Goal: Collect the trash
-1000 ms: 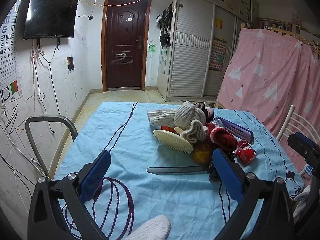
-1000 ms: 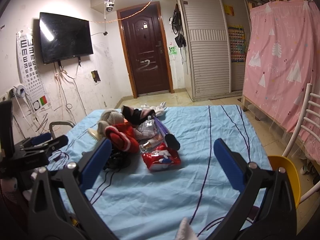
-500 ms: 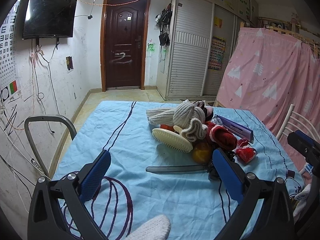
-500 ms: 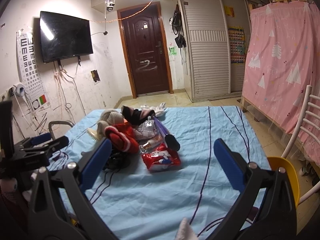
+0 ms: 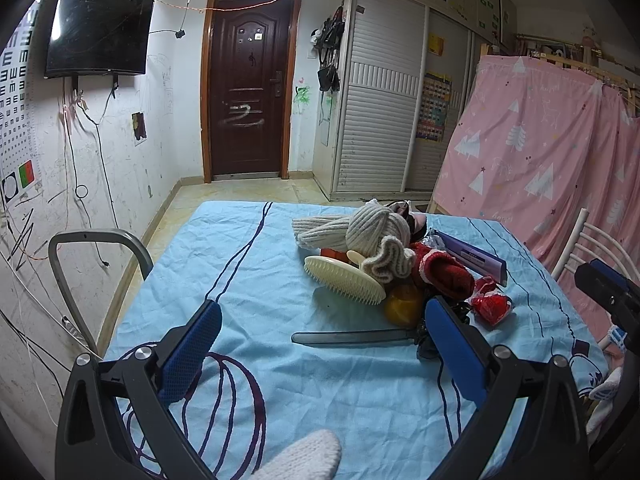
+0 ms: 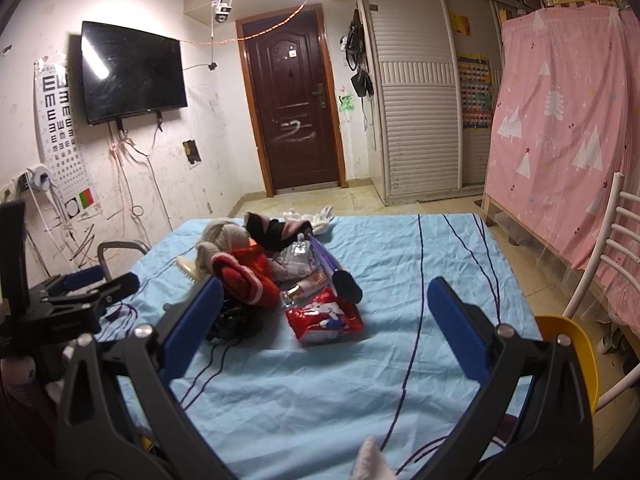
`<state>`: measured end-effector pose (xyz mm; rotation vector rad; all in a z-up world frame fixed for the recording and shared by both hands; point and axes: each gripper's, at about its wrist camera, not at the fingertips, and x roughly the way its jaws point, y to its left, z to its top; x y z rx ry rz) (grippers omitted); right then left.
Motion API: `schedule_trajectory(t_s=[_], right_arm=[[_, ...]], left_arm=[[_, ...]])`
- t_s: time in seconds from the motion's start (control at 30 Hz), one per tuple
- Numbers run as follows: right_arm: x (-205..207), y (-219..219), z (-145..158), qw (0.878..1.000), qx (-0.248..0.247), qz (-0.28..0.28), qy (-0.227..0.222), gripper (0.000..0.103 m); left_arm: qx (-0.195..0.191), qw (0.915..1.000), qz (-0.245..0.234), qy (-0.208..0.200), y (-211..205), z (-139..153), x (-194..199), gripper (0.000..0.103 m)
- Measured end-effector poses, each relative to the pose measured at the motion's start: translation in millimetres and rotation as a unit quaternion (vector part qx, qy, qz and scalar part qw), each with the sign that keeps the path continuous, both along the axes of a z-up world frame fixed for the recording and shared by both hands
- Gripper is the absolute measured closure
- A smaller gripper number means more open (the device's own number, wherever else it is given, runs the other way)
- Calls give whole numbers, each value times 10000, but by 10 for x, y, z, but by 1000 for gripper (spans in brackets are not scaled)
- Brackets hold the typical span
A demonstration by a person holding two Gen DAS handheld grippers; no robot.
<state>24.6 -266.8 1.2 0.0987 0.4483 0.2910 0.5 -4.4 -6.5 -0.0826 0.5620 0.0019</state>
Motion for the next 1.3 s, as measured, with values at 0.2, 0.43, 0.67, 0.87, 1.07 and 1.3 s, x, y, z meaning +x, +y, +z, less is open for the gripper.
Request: schedule_trajectory(t_s=[0.2, 0.43, 0.67, 0.87, 1.07, 1.3], right_arm=[[9, 7, -3, 10000, 7, 0, 0, 4], [6, 8, 0, 10000, 8, 2, -2, 4], [4, 18, -3, 10000, -2, 7, 6, 4], [22, 44, -32, 10000, -17, 24, 36, 4], [149, 60, -111, 9999, -49, 32, 155, 4], [388, 12, -162, 9996, -34, 34, 291, 4]], left_arm=[[-1, 10000, 0, 3, 0, -1, 1, 10], [5, 10000, -6, 22, -2, -13, 7, 10], [5, 10000, -6, 29, -3, -14, 8, 10], [-2, 10000, 7, 74, 17, -42, 37, 10], [-17, 9999, 17, 163, 40, -90, 110, 10], [-66, 9995, -107, 301, 56, -132, 277, 11]])
